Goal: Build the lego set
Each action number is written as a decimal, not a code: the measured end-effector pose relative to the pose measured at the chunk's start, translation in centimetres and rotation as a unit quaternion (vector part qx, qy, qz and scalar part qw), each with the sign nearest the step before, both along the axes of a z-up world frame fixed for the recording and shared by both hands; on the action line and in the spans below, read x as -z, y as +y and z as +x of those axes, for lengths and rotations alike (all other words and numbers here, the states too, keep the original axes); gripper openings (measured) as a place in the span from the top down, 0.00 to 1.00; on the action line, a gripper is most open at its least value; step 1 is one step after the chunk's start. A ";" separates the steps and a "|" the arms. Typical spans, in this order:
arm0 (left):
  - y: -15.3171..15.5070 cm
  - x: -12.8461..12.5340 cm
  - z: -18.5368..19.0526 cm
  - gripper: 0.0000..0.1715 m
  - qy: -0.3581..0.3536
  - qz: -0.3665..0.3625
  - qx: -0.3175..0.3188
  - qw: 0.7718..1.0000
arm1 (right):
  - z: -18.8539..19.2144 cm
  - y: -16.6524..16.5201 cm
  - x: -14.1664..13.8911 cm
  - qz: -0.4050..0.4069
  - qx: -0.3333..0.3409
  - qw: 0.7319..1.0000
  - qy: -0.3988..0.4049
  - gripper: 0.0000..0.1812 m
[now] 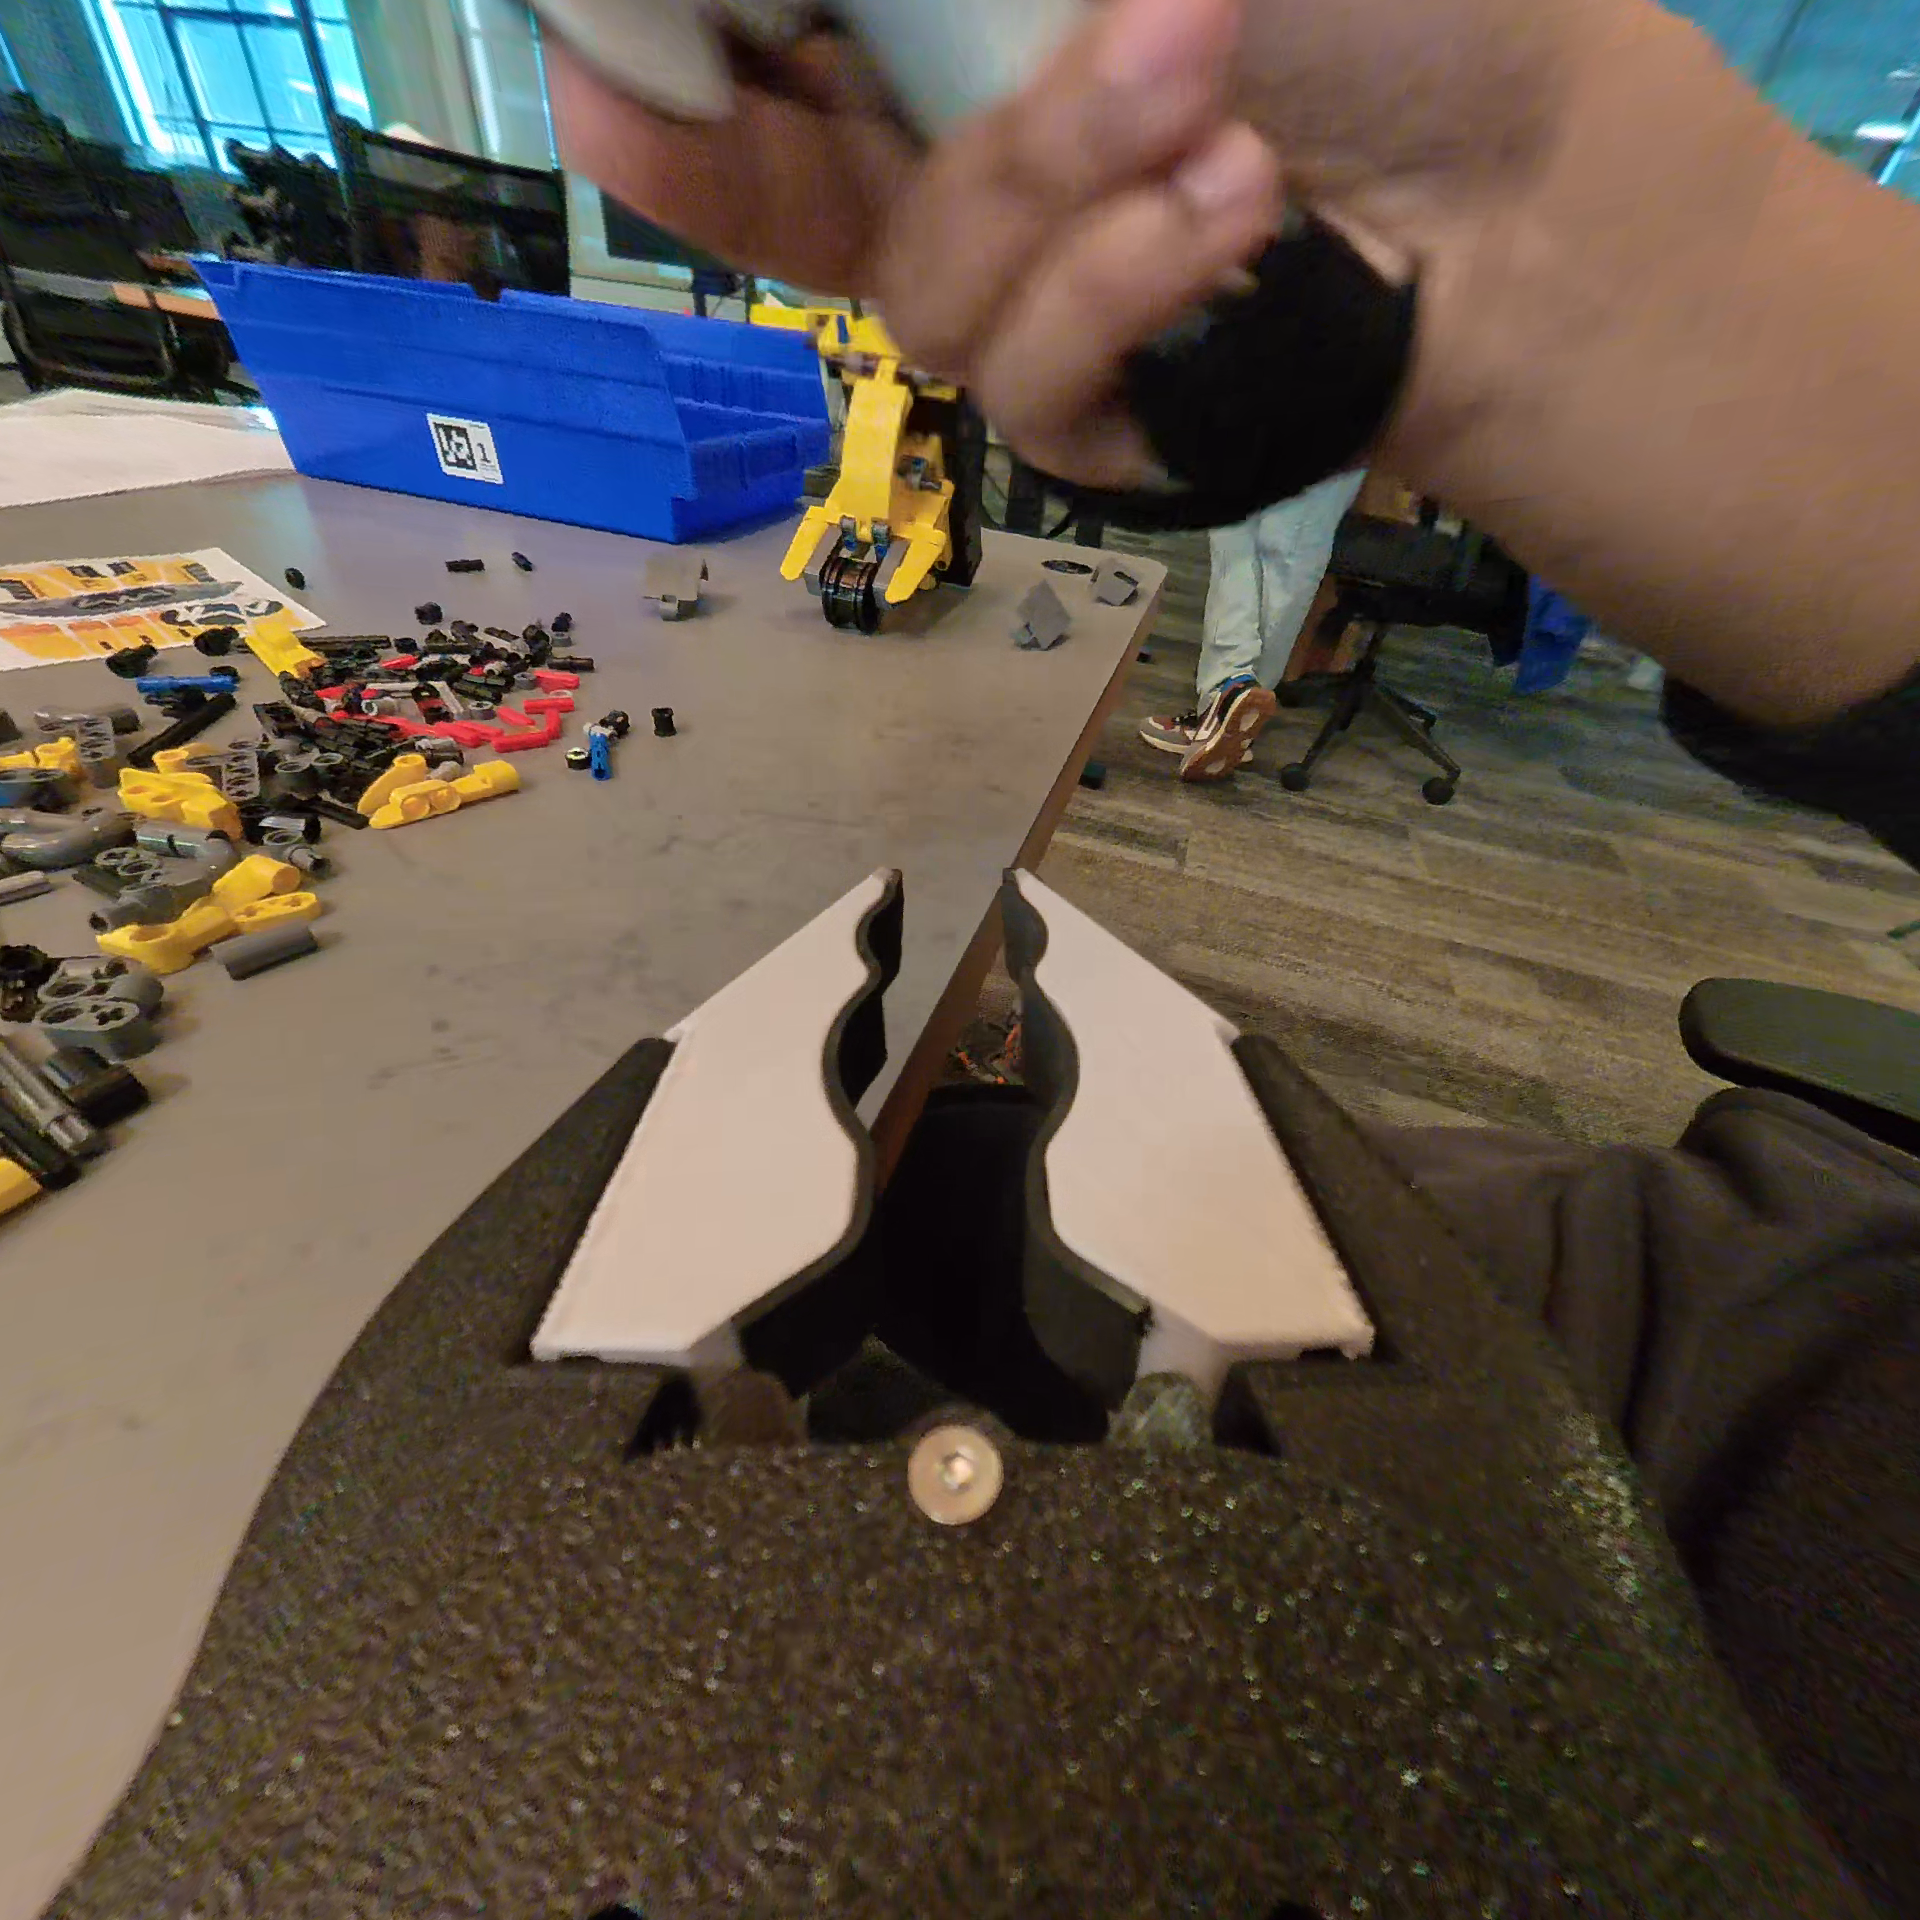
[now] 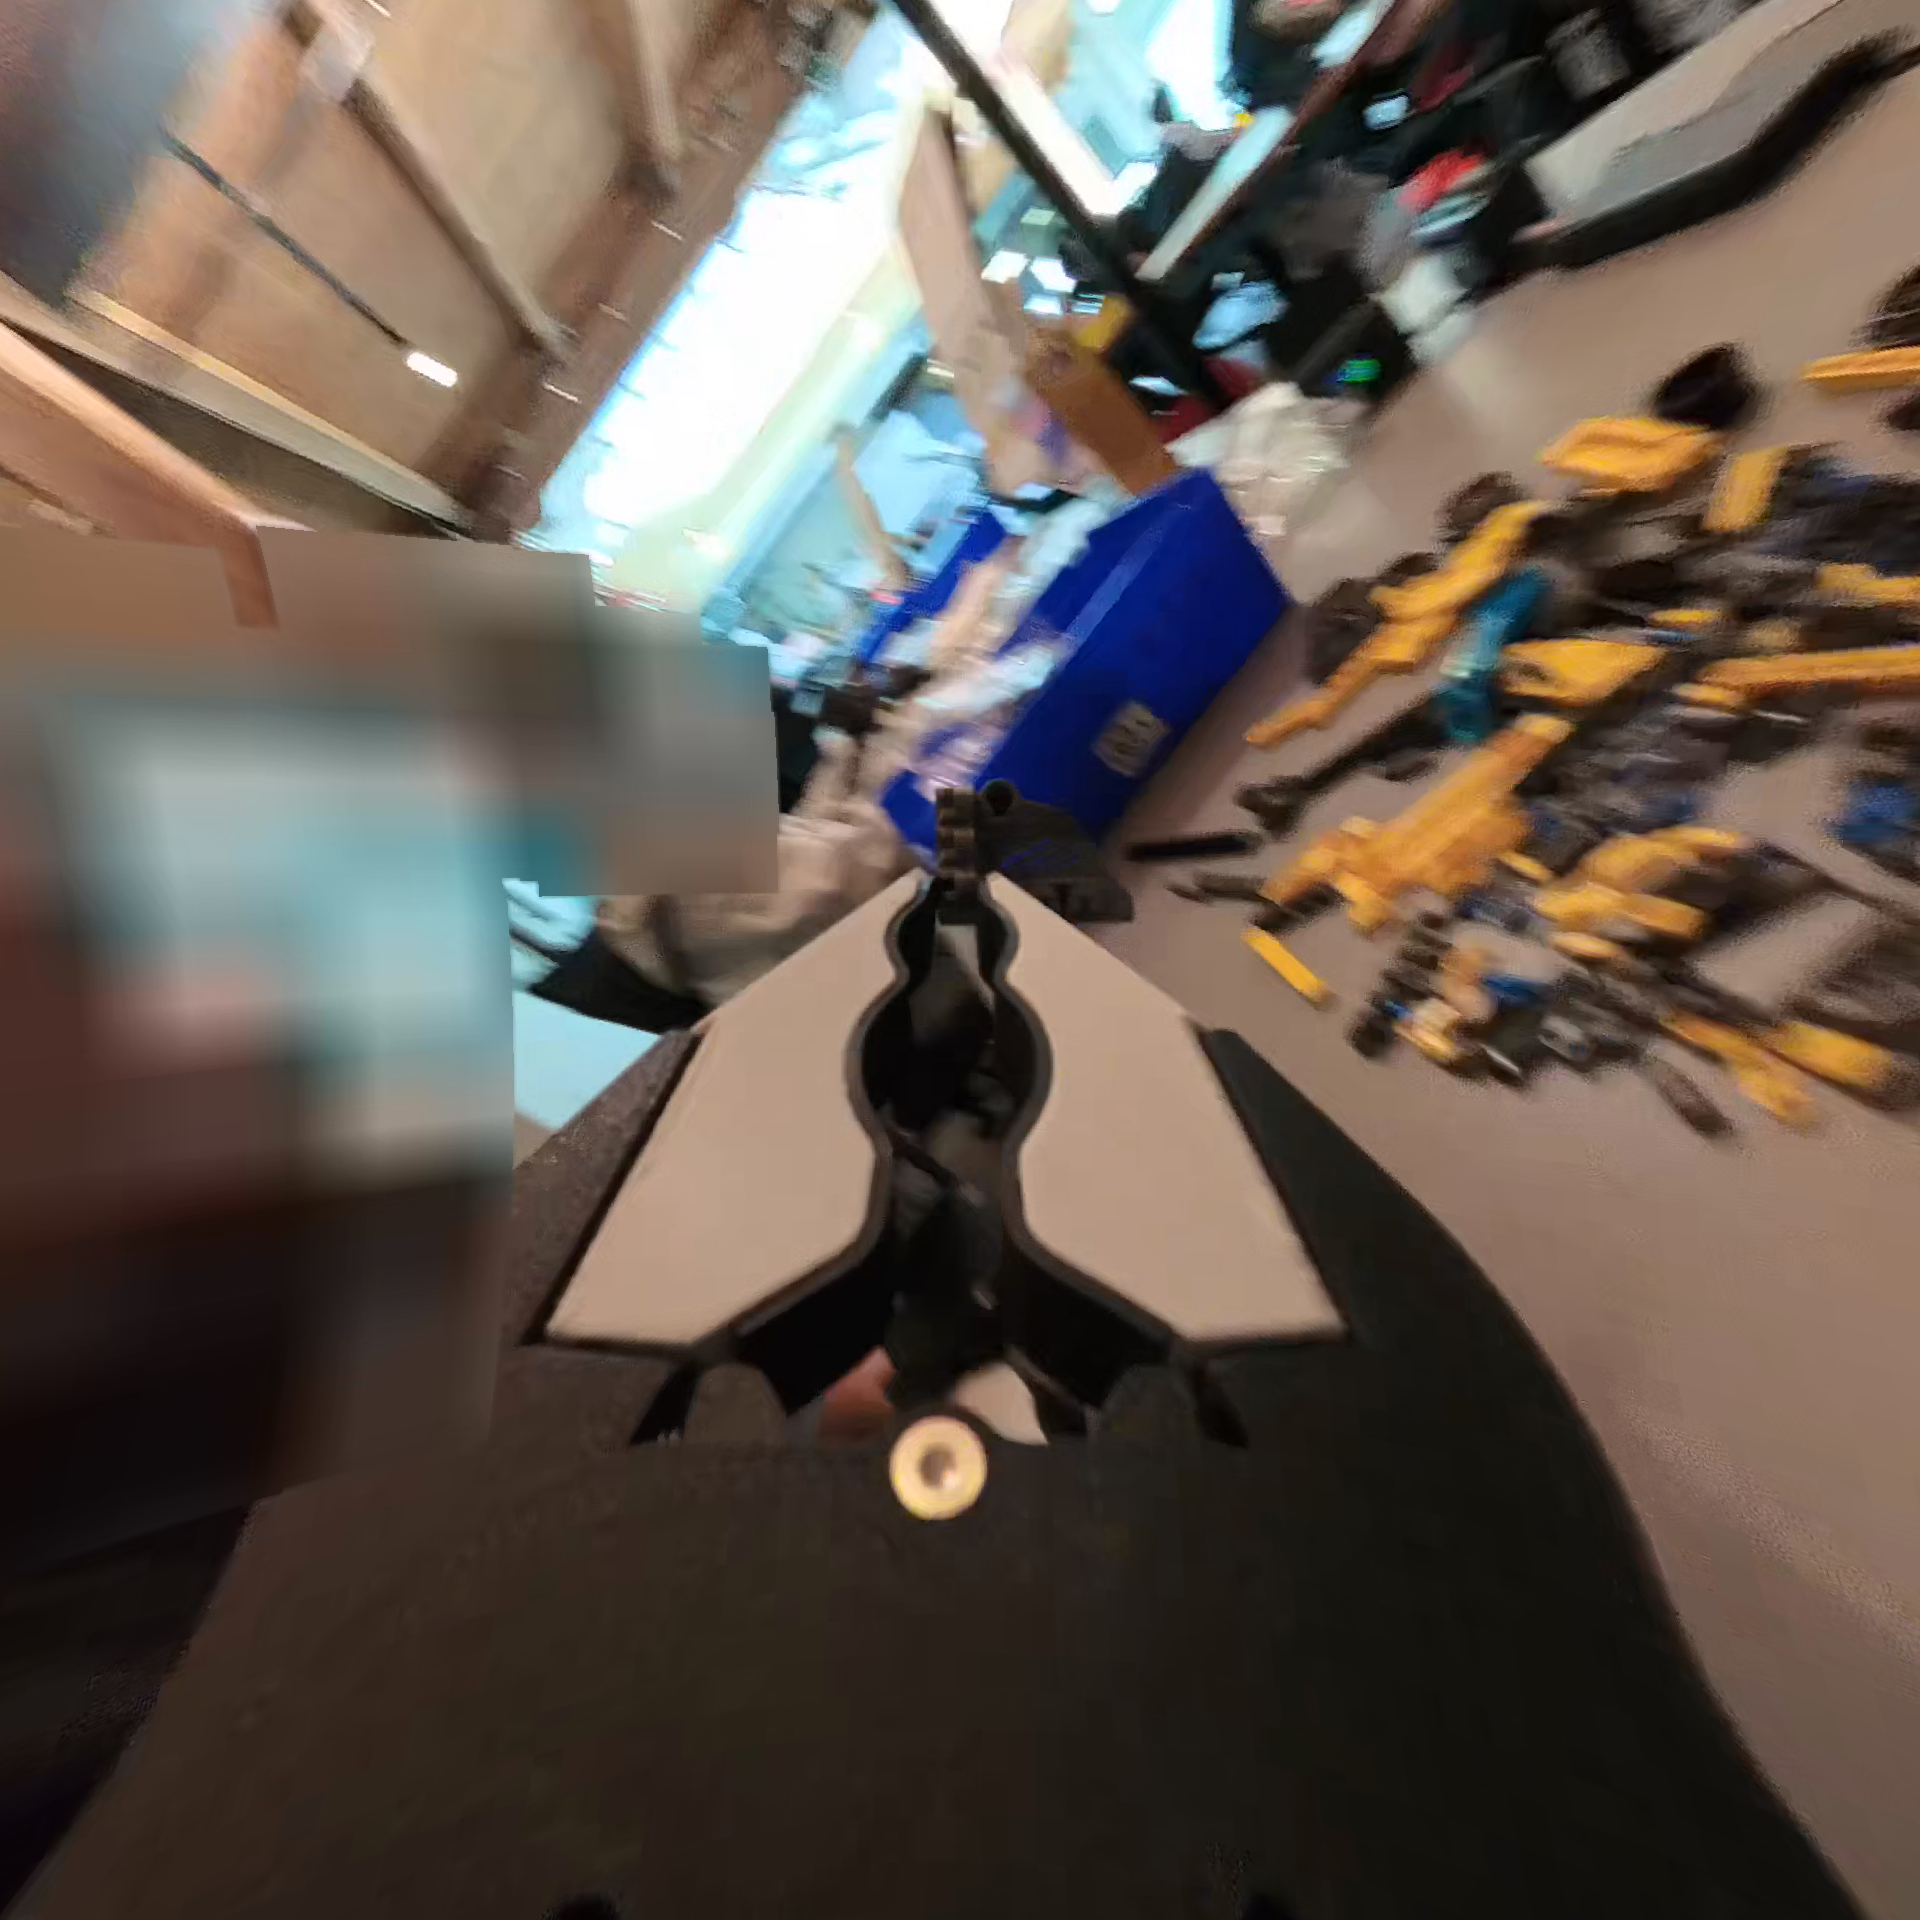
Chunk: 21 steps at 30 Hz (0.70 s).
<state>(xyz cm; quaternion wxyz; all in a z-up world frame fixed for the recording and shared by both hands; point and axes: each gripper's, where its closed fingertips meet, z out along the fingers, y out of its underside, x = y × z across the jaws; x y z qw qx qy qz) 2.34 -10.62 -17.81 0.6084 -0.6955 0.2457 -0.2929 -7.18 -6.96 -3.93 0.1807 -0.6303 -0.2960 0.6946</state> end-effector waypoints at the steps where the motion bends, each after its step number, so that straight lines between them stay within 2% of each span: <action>1: 0.0 0.1 0.2 0.90 -0.004 -0.004 0.004 1.000 | 1.2 -0.3 1.2 0.041 0.025 0.998 -0.034 0.96; 5: -0.1 0.5 0.7 0.90 -0.007 -0.012 0.010 1.000 | 5.5 0.0 6.8 0.196 0.102 0.958 -0.181 0.96; 9: -0.1 0.7 0.6 0.90 0.011 0.002 -0.001 1.000 | 6.7 2.2 10.7 0.258 0.129 0.924 -0.250 0.96; 14: -0.2 -0.9 -0.5 0.90 0.006 0.051 -0.038 0.998 | 2.7 4.2 14.4 0.321 0.094 0.891 -0.306 0.96; 17: -0.3 -1.8 -1.4 0.90 -0.007 0.069 -0.057 0.996 | -0.8 5.5 15.3 0.370 0.087 0.867 -0.322 0.96; 21: -0.5 -2.7 -2.9 0.90 -0.023 0.088 -0.078 0.993 | -4.6 5.7 15.9 0.372 0.066 0.871 -0.314 0.96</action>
